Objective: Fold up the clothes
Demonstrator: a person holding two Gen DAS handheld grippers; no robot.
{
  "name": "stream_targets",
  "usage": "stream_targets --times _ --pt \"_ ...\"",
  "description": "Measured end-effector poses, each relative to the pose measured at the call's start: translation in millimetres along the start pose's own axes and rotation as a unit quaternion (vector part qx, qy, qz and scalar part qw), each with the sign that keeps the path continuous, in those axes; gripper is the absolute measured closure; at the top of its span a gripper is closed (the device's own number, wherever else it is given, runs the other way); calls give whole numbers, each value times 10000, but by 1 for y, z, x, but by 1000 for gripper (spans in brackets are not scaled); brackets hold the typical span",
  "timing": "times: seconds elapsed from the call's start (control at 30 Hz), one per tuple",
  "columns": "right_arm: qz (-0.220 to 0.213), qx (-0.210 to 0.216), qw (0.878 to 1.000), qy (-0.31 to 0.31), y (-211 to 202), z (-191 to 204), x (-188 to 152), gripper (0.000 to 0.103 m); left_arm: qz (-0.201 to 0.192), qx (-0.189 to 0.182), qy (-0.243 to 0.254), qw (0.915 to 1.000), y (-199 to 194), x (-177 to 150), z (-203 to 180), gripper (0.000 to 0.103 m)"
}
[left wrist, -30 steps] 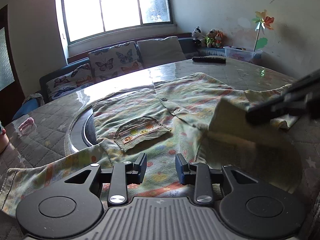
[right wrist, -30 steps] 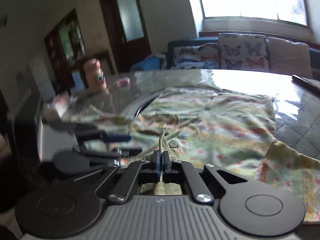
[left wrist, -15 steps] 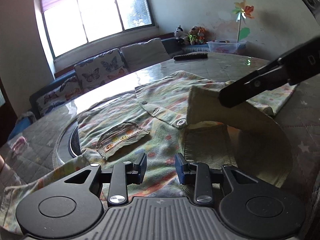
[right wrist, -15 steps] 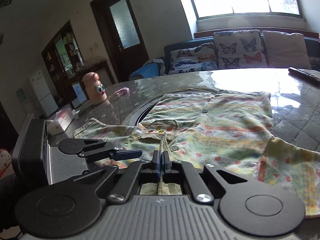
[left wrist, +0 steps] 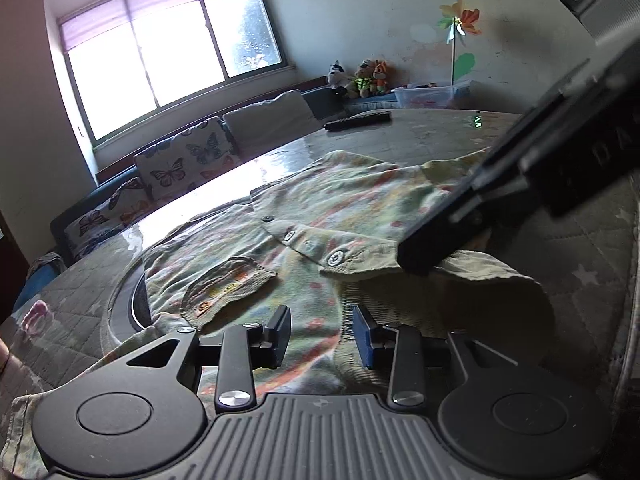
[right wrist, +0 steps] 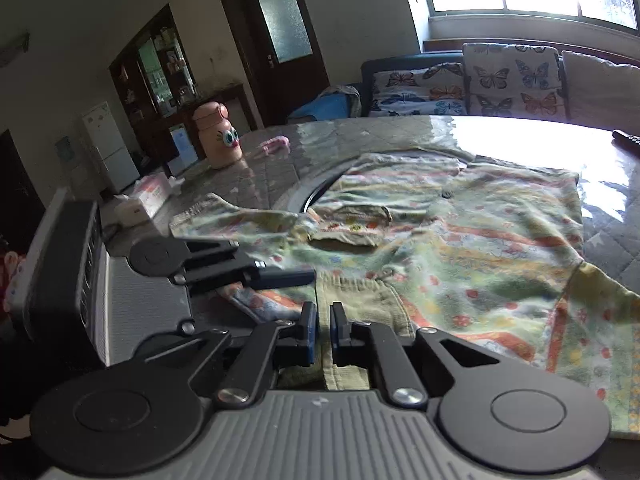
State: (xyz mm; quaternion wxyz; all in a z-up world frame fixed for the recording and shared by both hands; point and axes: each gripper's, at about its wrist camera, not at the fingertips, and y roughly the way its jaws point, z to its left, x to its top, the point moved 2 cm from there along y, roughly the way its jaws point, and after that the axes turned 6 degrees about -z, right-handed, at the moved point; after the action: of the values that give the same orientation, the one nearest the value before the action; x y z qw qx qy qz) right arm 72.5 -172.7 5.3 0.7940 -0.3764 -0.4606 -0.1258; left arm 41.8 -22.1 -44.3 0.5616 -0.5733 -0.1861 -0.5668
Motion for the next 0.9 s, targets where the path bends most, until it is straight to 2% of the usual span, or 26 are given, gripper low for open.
stream_targets --times 0.07,0.17,0.23,0.37,0.6,0.73,0.77,0.83,0.9 --pt "-156 -37 9998 66 -3 -3 6 95 -9 -32 16 10000 -1 0 -2 62" --pt "-240 -486 9984 -174 2 -6 8 94 -23 -89 26 10000 0 0 -6 62" --pt "-204 -592 9979 -169 8 -12 8 94 -21 -104 29 9999 2 2 -9 62" --pt "-145 -652 9977 134 11 -26 5 94 32 18 -69 10000 11 9 -8 62" --pt "-178 -817 9960 326 6 -42 0 93 56 -156 -114 9998 22 16 -20 62" --pt "-143 -846 9961 226 5 -44 -1 86 23 -180 -108 9998 17 17 -22 62" --pt "-132 -843 9961 201 6 -43 -1 86 11 -172 -108 9998 15 17 -21 61" --pt "-106 -776 9969 102 8 -39 -1 86 -13 -155 -109 9998 10 17 -19 53" --pt "-83 -681 9976 -62 12 -32 -2 86 -76 -148 -122 9998 2 16 -15 52"
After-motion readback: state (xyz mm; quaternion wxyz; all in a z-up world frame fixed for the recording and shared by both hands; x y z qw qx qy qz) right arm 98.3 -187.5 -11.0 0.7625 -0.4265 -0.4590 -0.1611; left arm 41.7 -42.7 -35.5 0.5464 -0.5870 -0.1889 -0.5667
